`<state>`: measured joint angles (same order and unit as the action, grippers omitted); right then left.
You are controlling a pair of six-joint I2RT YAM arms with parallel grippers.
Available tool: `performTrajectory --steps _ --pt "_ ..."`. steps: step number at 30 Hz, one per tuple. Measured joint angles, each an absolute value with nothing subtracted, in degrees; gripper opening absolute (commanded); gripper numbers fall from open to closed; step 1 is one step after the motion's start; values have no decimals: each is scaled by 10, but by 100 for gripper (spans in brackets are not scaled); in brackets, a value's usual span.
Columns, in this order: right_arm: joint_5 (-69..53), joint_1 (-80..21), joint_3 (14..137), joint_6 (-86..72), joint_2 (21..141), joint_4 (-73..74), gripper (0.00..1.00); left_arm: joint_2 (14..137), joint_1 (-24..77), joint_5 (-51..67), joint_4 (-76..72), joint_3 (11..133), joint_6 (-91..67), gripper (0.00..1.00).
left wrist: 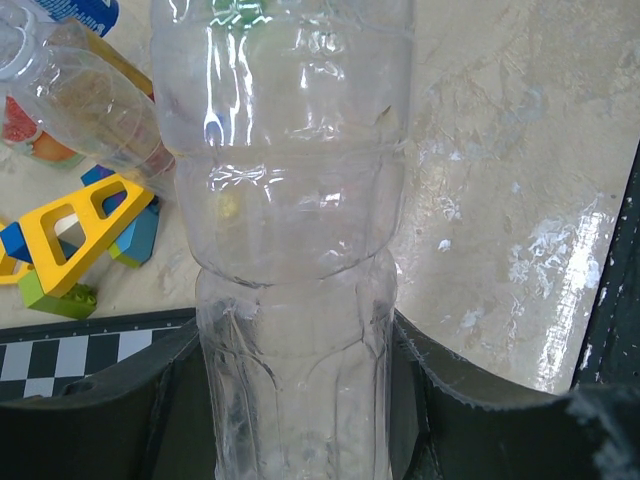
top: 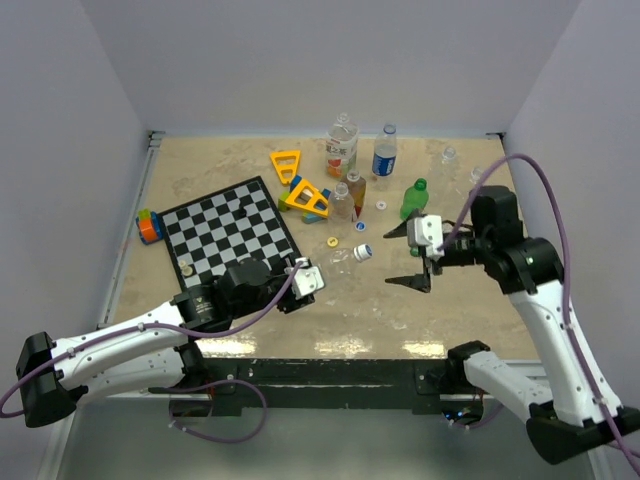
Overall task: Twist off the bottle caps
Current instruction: Unscrew the bottle cap from the plastic bottle.
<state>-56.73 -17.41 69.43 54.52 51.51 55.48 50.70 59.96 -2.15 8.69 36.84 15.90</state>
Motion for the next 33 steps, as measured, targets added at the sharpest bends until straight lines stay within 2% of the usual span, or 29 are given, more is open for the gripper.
performTrajectory --steps 1,7,15,20,26,33 --pt "-580 -173 701 537 538 561 98 507 600 -24 87 368 158 0" --pt "-623 -171 722 485 650 566 98 507 600 -42 87 368 154 0" --pt "-643 -171 721 418 696 545 98 507 600 -54 86 368 150 0" --pt "-660 -171 736 408 718 547 88 510 600 -54 86 368 145 0" --pt "-677 -171 752 399 747 549 69 514 600 -62 85 368 140 0" --pt "-688 -171 753 393 753 548 63 515 600 -65 82 368 140 0"
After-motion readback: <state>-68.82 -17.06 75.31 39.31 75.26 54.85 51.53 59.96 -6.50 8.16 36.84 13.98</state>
